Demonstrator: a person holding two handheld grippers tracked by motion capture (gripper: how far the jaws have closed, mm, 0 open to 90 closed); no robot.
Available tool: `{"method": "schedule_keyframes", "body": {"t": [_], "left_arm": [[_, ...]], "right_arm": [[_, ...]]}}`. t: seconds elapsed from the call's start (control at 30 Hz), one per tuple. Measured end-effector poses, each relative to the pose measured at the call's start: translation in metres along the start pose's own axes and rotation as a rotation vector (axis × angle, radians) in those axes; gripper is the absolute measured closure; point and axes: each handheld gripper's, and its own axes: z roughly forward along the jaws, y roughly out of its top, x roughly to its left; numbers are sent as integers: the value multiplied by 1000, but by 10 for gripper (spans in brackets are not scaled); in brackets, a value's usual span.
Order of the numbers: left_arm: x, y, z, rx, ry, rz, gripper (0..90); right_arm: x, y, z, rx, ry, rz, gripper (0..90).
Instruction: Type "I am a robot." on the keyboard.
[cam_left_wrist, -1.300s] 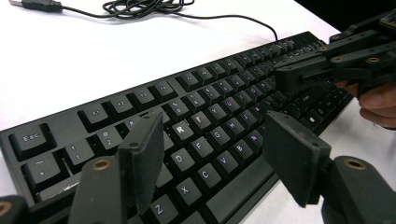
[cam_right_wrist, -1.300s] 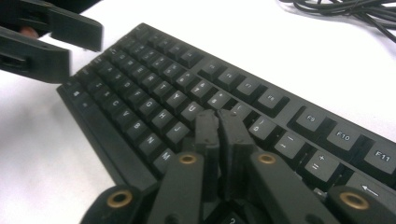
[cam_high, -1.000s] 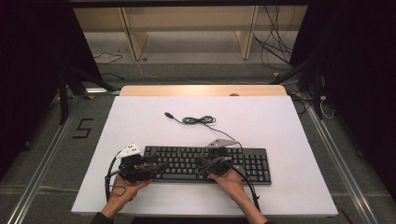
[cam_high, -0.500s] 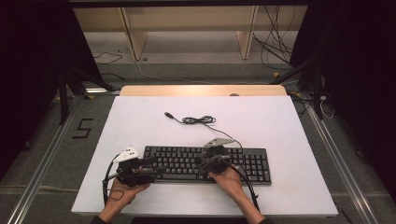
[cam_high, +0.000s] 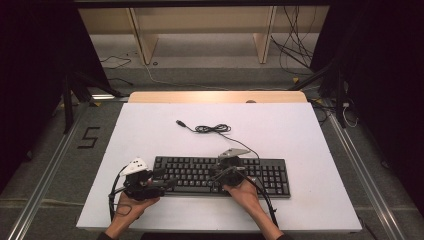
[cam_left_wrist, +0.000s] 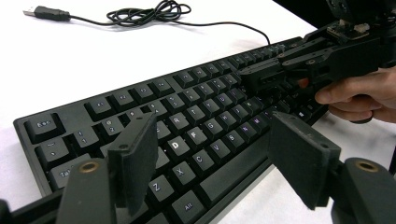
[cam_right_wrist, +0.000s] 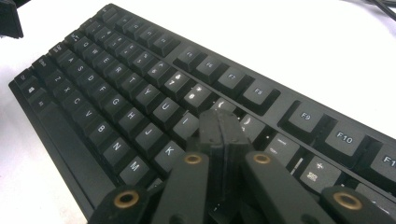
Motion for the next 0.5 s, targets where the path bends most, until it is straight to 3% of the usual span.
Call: {"method": "schedule_keyframes", "body": {"t": [0.3,0.5], "left_arm": [[2,0,-2,-11,4,-1,325],[2,0,-4,-23,9,-3,320]], "right_arm": [[0,3,-11,-47,54,45,807],[1,6,-15,-64,80,38,647]]}}
